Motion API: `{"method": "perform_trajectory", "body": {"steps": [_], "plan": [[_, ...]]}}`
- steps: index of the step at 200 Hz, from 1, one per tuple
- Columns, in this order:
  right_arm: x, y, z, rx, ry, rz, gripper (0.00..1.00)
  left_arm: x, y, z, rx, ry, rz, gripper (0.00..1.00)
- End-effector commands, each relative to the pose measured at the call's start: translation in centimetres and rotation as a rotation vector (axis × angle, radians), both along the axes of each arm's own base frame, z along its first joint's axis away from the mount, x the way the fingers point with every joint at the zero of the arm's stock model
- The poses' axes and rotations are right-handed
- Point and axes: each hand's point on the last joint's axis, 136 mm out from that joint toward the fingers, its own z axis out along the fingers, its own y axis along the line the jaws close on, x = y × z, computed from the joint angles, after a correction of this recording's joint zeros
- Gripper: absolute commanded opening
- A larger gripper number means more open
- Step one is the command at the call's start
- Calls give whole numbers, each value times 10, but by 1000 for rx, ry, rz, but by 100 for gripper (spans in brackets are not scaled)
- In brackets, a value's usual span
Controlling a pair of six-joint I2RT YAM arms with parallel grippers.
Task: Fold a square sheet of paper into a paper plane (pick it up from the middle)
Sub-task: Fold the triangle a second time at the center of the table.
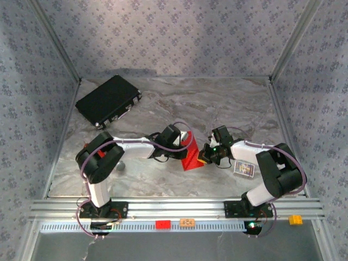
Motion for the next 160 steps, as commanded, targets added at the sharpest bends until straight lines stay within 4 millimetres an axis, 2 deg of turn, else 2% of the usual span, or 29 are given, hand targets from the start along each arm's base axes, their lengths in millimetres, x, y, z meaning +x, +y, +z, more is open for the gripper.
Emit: {"method": "perform_trajectory", "body": {"steps": [1, 25, 63, 77, 115, 138, 160], "plan": [[-10, -10, -9, -61, 55, -30, 3, 5, 0, -5, 8, -6, -3, 1], [-8, -8, -6, -45, 45, -31, 3, 4, 4, -9, 22, -7, 2, 0], [6, 13, 22, 123, -34, -29, 5, -1, 5, -17, 29, 9, -22, 1], [7, 17, 25, 138, -37, -17, 5, 1, 6, -18, 30, 12, -17, 1], [3, 14, 8, 108, 15, -22, 5, 5, 1, -11, 12, -1, -13, 1], [-4, 5, -6, 41, 63, -29, 3, 7, 1, -5, 7, -12, -12, 1], [-9, -3, -12, -9, 78, -37, 3, 10, 4, -2, 11, -29, -3, 1]]}}
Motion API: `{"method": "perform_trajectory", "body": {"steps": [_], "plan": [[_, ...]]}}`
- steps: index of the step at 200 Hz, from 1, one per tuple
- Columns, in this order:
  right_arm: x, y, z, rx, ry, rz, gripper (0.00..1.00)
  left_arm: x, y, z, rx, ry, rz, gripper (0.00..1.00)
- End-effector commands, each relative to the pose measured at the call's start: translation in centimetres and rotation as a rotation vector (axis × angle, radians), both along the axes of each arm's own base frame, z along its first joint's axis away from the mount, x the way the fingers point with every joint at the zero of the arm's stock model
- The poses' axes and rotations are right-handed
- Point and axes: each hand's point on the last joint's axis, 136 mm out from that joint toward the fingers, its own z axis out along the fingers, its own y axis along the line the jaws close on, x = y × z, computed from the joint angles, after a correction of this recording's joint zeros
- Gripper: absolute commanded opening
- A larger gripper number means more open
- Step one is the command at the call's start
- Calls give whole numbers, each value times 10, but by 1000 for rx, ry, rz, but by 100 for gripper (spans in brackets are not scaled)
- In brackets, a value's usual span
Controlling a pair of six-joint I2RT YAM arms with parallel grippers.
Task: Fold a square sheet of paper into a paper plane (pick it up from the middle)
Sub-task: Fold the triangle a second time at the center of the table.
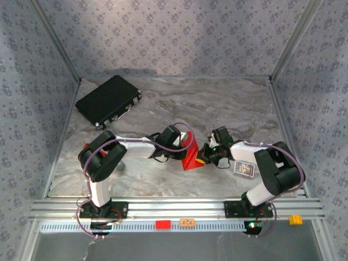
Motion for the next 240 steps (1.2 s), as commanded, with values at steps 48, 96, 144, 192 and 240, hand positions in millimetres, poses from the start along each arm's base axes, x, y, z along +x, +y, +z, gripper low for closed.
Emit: {"method": "perform_trajectory", "body": {"steps": [48, 96, 144, 192, 240], "plan": [[-11, -14, -13, -86, 59, -14, 3, 12, 3, 14, 1, -47, 8, 1], [-10, -13, -14, -83, 60, -11, 2, 14, 5, 15, 11, -58, 11, 1], [-10, -14, -15, -86, 61, -13, 2, 15, 5, 20, 16, -65, 6, 1], [-11, -15, -16, -84, 63, -14, 2, 17, 6, 19, 23, -72, 4, 2], [-10, -14, -16, -81, 61, -12, 2, 18, 5, 15, 32, -66, 0, 2]]}}
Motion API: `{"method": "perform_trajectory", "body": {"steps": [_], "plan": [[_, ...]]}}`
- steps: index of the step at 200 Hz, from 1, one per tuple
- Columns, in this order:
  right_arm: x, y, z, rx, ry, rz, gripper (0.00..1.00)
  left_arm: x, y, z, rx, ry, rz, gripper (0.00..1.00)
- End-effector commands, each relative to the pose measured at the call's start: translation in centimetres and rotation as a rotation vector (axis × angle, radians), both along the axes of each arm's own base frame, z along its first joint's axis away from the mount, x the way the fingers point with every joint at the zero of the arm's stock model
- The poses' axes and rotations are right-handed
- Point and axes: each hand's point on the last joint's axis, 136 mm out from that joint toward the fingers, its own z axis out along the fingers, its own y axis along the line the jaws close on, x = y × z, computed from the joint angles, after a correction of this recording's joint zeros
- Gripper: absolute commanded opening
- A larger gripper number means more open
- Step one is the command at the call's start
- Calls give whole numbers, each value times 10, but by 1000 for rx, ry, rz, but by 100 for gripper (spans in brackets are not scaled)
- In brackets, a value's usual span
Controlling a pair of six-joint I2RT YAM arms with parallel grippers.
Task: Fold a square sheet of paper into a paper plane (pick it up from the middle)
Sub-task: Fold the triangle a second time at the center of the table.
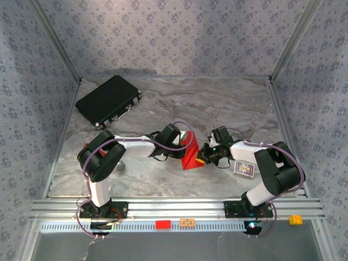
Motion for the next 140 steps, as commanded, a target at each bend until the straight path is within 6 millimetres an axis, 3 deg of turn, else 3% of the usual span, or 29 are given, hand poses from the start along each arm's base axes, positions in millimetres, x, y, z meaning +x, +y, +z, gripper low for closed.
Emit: {"method": "perform_trajectory", "body": {"steps": [1, 140], "plan": [[-11, -13, -15, -72, 60, -11, 2, 10, -1, 12, -4, -35, -2, 2], [-10, -12, -15, -66, 60, -8, 2, 8, -3, 1, 1, -14, -14, 2]]}}
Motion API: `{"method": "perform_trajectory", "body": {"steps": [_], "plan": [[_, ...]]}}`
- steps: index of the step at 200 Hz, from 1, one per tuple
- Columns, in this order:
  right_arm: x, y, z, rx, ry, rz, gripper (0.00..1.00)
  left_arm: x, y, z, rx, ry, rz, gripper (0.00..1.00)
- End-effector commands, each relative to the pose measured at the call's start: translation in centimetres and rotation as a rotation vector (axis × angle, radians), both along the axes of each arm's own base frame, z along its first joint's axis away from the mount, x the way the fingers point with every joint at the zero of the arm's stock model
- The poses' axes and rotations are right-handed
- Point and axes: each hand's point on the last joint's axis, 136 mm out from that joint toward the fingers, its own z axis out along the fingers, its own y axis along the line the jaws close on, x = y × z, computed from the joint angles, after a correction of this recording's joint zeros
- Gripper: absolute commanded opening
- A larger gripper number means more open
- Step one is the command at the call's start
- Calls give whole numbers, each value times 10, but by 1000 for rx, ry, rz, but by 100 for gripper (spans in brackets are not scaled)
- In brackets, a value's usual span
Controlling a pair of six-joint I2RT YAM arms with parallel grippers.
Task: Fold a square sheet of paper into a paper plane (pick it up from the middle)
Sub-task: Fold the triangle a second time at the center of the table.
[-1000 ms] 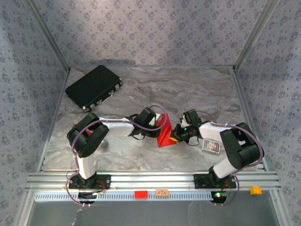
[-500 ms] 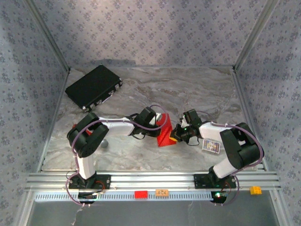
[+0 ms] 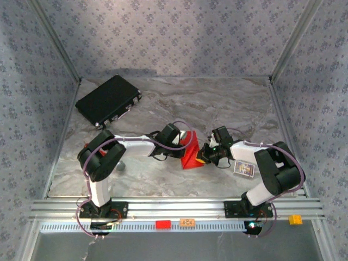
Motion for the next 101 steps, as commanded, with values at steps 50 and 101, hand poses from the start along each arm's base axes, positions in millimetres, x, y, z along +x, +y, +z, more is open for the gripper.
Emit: {"method": "perform_trajectory", "body": {"steps": [50, 101], "plan": [[-11, -12, -16, -67, 64, -11, 2, 6, -12, 16, -49, -27, -32, 2], [-11, -13, -16, -69, 62, -10, 2, 6, -13, 13, -46, -21, -33, 2]]}}
